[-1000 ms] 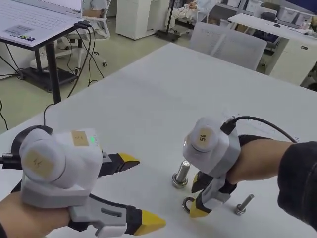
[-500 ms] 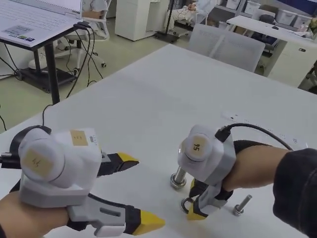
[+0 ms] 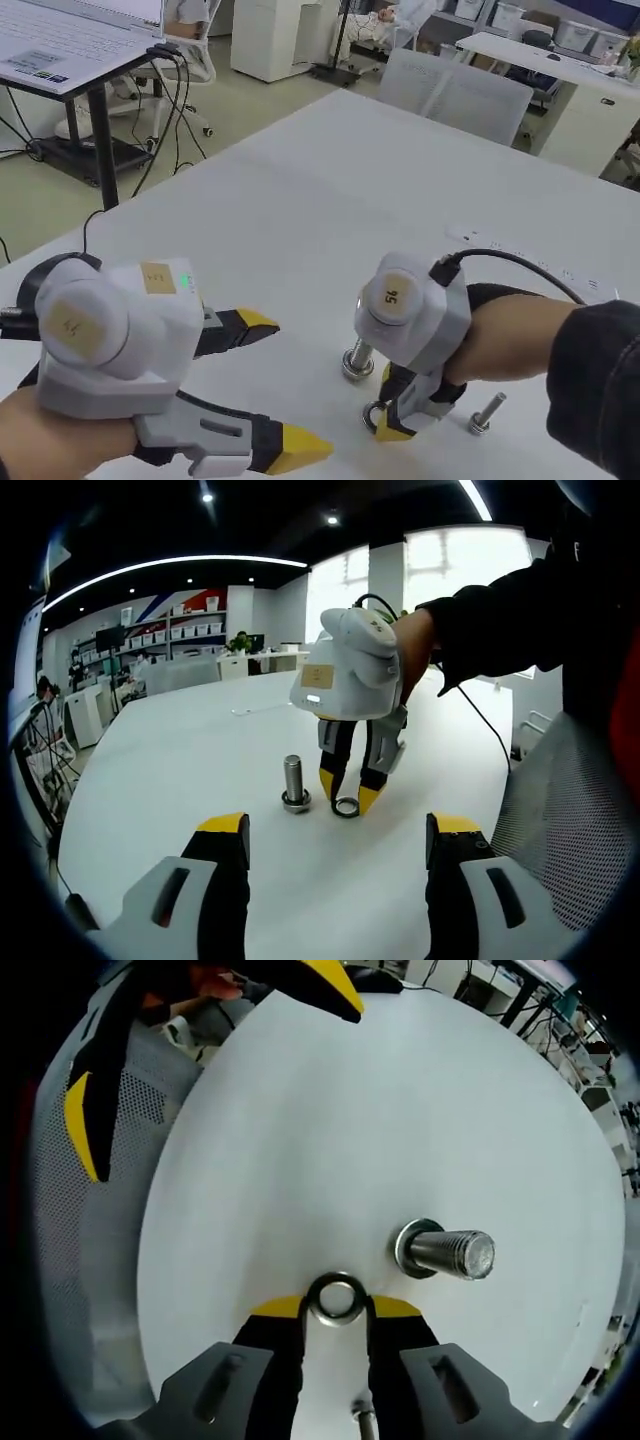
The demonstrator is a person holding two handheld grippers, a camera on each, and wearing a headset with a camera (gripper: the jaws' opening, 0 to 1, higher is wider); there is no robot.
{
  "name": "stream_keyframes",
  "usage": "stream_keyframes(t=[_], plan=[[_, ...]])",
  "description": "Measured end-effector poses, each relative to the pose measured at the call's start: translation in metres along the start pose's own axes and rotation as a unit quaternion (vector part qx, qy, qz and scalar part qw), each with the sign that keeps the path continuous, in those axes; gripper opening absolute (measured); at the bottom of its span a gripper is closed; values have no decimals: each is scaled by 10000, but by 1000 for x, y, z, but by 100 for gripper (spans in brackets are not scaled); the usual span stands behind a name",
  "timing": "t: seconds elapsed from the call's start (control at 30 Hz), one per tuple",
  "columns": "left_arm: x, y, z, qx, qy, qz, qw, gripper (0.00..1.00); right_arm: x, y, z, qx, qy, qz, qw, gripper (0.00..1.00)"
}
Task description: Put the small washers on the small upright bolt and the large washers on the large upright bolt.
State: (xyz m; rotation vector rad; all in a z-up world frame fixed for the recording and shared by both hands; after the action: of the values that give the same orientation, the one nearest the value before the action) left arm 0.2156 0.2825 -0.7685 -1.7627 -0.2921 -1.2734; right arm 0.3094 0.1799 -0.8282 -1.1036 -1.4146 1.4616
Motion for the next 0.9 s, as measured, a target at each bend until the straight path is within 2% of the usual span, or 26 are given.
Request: stream_keyframes(t=[0.23,0.6,0.9], plan=[[-1,1,-1,-13,18,15,10000,70,0,0,1,-24,30,32,10000,24],[0,0,-1,-1,32,10,10000,71,-2,-1,0,-1,90,-116,9999,24],[0,0,-2,-17,31,4,10000,71,-8,-4,2,-34,72,-39,10000,24]])
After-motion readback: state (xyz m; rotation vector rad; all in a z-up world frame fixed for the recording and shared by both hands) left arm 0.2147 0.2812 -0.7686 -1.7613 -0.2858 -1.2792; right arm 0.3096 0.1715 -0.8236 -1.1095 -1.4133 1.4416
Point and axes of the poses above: the centre of the closed fingertips' face, and the gripper's own axes: y roughly forward along the fingers, z roughly to its left, x roughly out of its top, the point moved 5 cm from there along -y, roughly backward along the fingers, and after that the axes turned 11 degrees about z, right-handed, at the moved point
